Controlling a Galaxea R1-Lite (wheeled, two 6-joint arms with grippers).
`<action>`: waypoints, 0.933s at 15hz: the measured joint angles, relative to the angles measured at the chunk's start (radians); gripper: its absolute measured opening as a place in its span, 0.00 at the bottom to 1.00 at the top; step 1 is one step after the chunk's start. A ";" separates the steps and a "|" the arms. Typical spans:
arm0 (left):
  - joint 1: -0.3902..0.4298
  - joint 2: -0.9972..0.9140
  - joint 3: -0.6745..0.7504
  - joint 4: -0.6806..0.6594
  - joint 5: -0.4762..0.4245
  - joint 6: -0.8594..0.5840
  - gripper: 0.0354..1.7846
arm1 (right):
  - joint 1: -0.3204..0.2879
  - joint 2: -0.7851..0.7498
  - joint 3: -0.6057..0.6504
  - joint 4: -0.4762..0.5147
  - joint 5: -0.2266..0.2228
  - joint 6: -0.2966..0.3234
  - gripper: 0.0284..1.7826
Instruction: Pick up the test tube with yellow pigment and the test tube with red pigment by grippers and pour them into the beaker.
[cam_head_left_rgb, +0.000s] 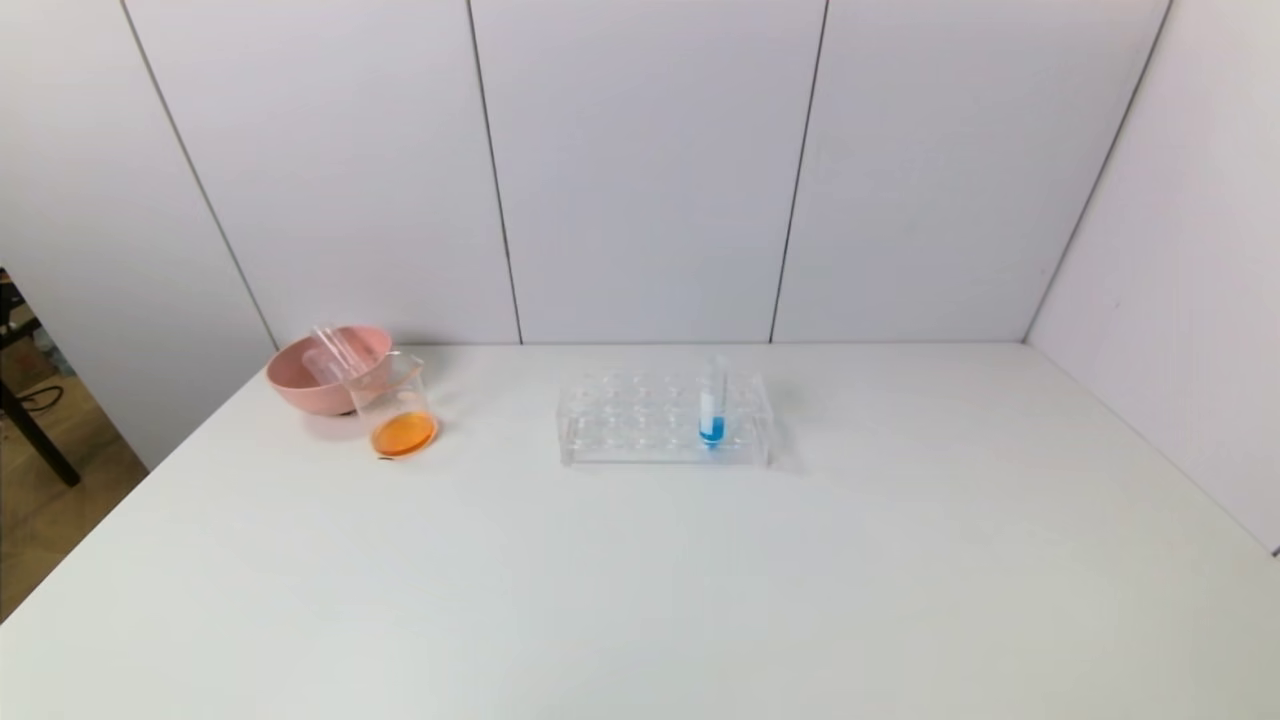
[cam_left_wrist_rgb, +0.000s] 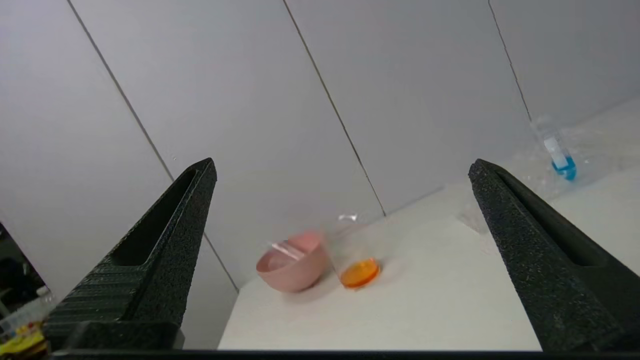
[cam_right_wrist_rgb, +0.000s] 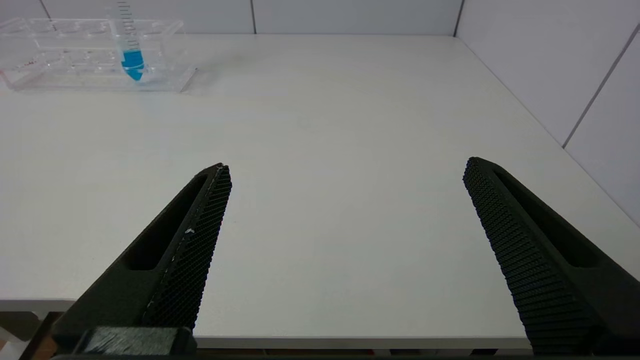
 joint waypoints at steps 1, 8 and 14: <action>0.000 -0.014 0.003 0.077 0.024 -0.003 0.99 | 0.000 0.000 0.000 0.000 0.000 0.000 0.95; 0.000 -0.045 0.007 0.491 0.162 -0.133 0.99 | 0.000 0.000 0.000 0.000 0.000 0.000 0.95; 0.000 -0.045 0.006 0.543 0.185 -0.196 0.99 | 0.000 0.000 0.001 0.000 0.000 0.000 0.95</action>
